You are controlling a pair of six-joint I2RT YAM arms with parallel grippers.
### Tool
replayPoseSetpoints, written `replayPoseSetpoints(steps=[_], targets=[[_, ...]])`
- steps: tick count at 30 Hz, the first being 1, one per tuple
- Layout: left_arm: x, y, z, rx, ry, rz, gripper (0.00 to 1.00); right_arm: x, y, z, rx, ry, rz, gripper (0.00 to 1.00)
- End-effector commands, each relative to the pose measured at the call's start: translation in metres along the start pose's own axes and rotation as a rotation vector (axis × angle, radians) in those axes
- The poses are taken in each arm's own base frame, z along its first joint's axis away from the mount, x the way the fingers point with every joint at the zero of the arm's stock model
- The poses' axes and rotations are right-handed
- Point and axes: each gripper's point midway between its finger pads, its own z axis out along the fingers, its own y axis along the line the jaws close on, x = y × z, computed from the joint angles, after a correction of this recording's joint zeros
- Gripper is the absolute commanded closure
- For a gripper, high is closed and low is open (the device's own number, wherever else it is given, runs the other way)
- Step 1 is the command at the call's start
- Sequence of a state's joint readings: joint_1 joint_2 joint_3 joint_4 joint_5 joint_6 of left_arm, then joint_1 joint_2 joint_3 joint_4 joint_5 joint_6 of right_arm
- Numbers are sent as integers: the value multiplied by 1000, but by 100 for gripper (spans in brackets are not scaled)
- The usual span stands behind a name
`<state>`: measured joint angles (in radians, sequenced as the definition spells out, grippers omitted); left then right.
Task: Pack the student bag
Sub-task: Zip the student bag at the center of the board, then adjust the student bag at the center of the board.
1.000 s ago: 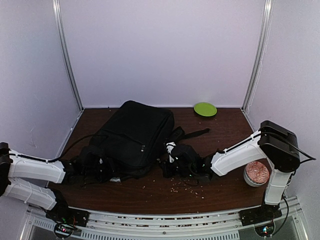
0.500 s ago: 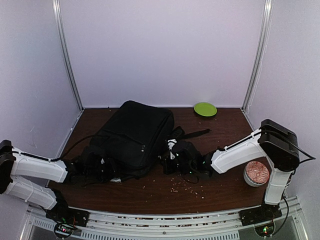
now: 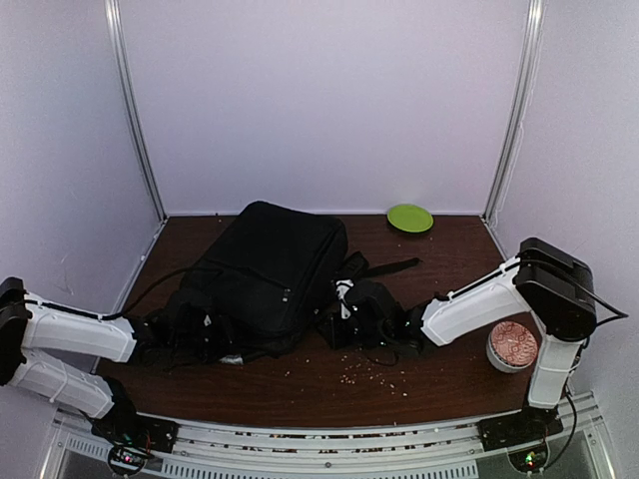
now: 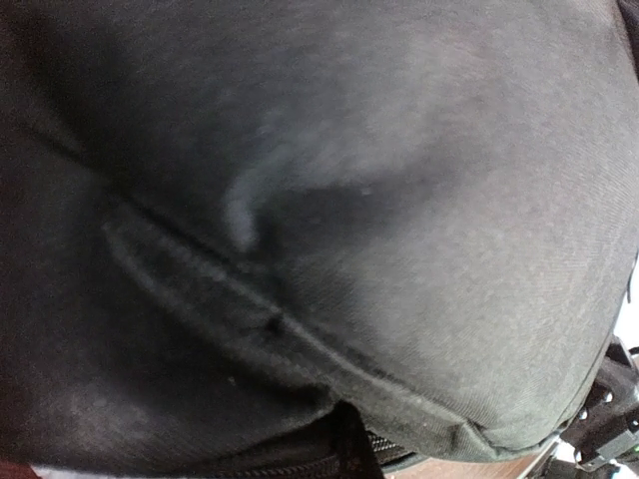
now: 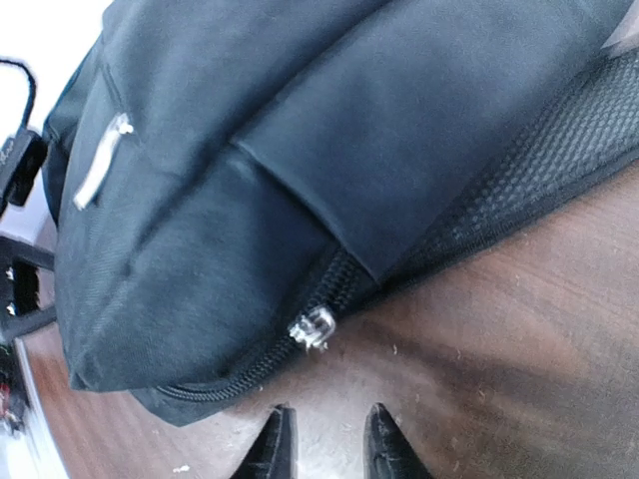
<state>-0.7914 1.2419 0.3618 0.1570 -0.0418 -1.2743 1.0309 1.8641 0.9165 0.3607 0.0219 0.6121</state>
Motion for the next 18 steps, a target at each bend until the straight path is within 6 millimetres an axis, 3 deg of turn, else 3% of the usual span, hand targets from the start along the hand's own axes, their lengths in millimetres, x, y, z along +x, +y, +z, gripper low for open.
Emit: replayPoseSetpoints(steps=[1,4,6,8,12,16,18], targets=[[-1,-29,-6,58,17,115,93,3,10,-20,-89,29,53,62],[4,-31,-17,68,36,156,49,11,23,-34,-174,56,115,53],[7,-30,-28,61,40,176,31,14,35,-45,-244,54,169,51],[5,-28,-44,41,25,213,25,11,50,-55,-311,41,223,49],[-9,-16,-81,-25,-51,264,23,-10,88,-64,-419,16,354,50],[-32,7,-111,-121,-176,272,22,-31,114,-60,-466,-6,474,53],[-39,11,-121,-134,-221,260,22,-33,117,-51,-438,2,506,54]])
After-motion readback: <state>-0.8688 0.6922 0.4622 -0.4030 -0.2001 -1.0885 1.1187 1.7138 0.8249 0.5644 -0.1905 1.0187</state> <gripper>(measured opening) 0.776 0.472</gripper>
